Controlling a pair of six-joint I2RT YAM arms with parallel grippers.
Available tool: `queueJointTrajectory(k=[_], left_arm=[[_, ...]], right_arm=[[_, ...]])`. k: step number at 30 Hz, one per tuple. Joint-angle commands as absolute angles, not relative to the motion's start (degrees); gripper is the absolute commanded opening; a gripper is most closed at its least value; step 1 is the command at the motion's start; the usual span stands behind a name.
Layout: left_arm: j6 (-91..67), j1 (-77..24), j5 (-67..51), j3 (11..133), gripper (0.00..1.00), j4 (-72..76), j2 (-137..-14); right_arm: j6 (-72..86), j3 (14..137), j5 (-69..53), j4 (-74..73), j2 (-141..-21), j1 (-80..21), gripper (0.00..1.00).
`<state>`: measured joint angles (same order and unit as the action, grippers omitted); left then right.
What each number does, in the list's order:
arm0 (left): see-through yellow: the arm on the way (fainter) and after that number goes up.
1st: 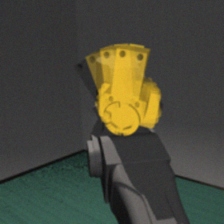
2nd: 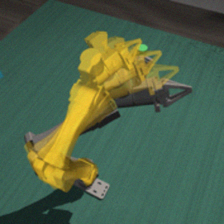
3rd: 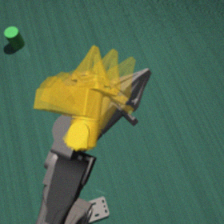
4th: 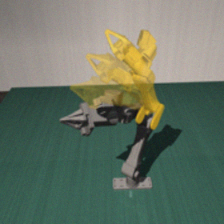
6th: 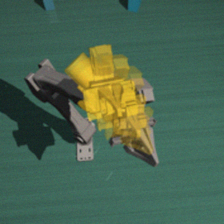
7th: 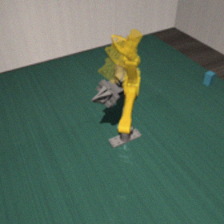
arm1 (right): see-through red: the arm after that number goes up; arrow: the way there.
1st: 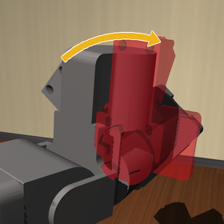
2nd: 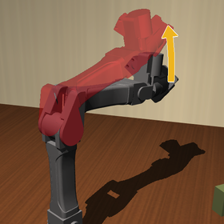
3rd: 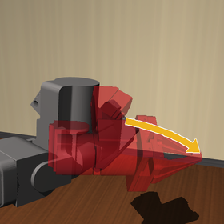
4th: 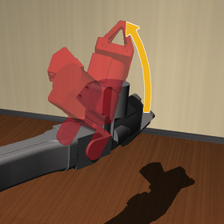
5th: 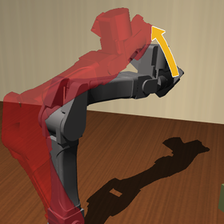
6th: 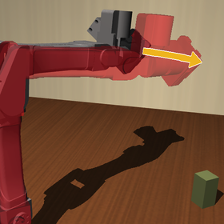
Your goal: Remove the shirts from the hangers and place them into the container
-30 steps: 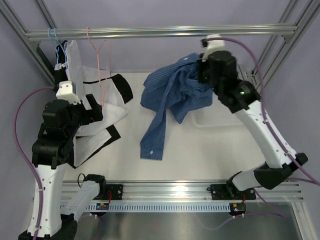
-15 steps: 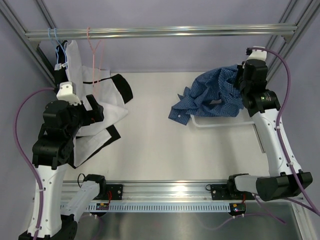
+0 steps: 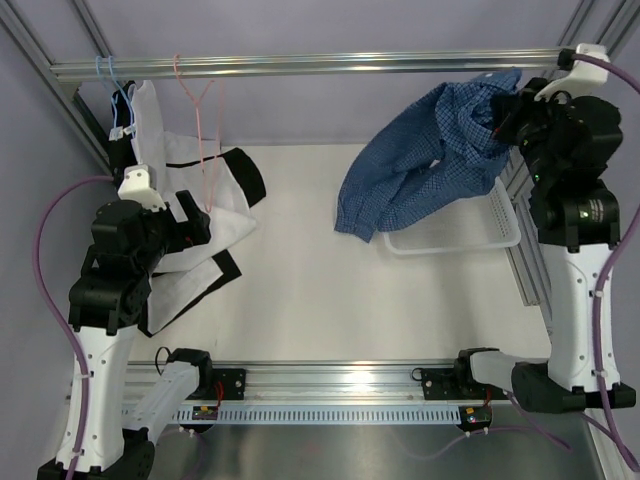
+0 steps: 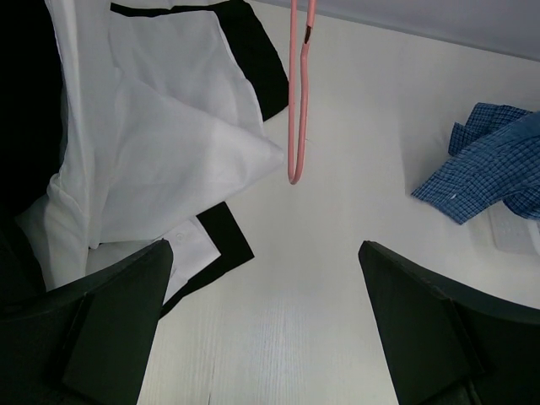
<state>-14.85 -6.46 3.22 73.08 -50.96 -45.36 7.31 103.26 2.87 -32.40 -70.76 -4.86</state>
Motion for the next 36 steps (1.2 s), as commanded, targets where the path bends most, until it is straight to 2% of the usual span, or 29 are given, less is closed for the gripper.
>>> queueJointTrajectory(k=[1, 5, 15, 28, 36], left_arm=[[-15.0, -6.7, 2.3, 73.4, 0.98, -48.5, -44.7], [-15.1, -6.7, 2.2, 73.3, 0.98, -48.2, -44.7], [-15.5, -6.7, 1.8, 72.3, 0.98, -47.8, -44.6], [-15.9, -6.7, 0.8, 71.5, 0.97, -47.3, -45.1], [-15.8, -6.7, 0.5, 71.3, 0.97, -46.8, -46.1]], right_arm=[[7.2, 110.6, 0.4, -31.0, -68.0, -4.9, 0.00], [6.8, 114.9, 0.3, -32.1, -67.1, -4.9, 0.00], [5.0, 114.7, 3.6, -31.6, -64.6, -4.9, 0.00], [1.9, 131.6, 13.0, -32.9, -74.9, -4.9, 0.00], [2.7, 134.3, 12.8, -28.5, -77.8, -4.9, 0.00]])
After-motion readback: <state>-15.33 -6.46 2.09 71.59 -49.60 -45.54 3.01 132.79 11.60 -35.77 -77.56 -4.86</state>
